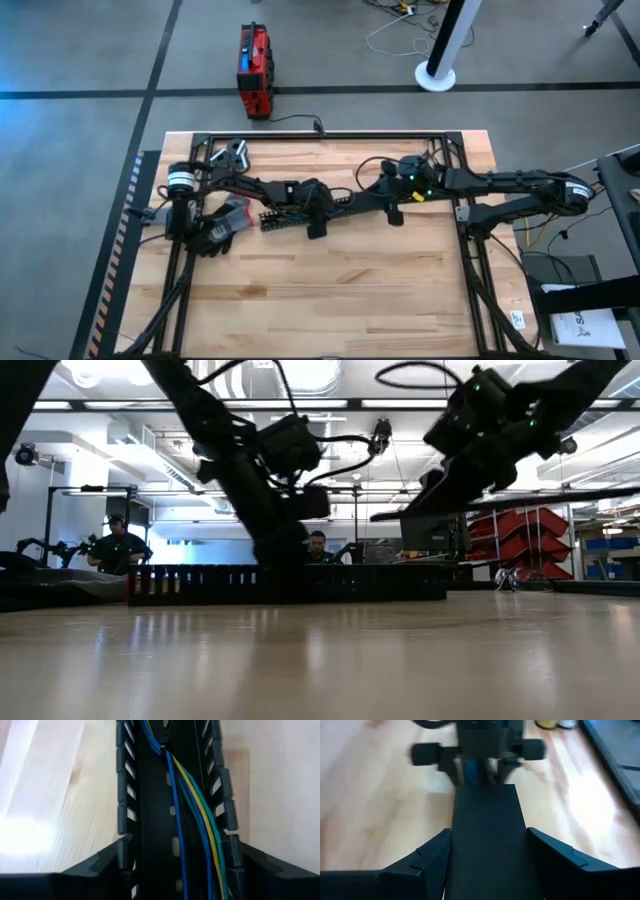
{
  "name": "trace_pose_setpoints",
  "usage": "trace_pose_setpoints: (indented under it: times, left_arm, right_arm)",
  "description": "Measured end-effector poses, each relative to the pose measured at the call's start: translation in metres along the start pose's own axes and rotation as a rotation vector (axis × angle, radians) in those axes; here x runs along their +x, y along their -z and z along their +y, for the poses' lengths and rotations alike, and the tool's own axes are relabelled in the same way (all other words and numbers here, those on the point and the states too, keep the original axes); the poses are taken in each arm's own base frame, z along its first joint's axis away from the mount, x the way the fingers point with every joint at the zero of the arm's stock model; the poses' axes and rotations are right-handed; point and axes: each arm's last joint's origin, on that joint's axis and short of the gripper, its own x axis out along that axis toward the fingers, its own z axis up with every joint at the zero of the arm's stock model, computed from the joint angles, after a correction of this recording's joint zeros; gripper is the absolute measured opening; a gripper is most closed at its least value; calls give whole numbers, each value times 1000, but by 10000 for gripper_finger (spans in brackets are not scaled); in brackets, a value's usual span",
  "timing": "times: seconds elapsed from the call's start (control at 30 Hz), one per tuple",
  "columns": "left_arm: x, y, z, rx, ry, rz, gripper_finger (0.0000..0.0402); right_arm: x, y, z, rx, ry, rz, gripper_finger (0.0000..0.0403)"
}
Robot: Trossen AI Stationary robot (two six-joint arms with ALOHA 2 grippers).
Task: Ziptie cables
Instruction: Close the black cable duct
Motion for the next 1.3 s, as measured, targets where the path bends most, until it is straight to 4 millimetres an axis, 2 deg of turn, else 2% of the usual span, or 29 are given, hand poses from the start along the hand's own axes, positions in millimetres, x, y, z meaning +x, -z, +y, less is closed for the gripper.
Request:
trace_pose_setpoints:
  times: [0.17,0.37,0.5,0.73,0.87,1.07,1.3]
  left_arm:
    - [-14,25,0,18,-4,39,262]
    - [-21,43,-1,32,-3,57,231]
    - [-21,48,-1,49,-2,66,217]
    - [-21,49,-2,43,-4,66,236]
    - [-21,49,-2,46,-4,61,234]
    - [-21,49,-2,100,0,53,221]
    - [-21,48,-6,184,-1,47,232]
  right_arm:
    - [23,15,2,18,-34,-48,220]
    - [53,22,2,-27,-53,-31,220]
    - [63,24,0,-60,-43,-7,220]
    - [67,32,0,-72,-20,24,220]
    - [66,37,2,-90,0,-41,220]
    - [70,47,4,-109,-9,-30,220]
    - [74,51,3,-100,-10,-12,220]
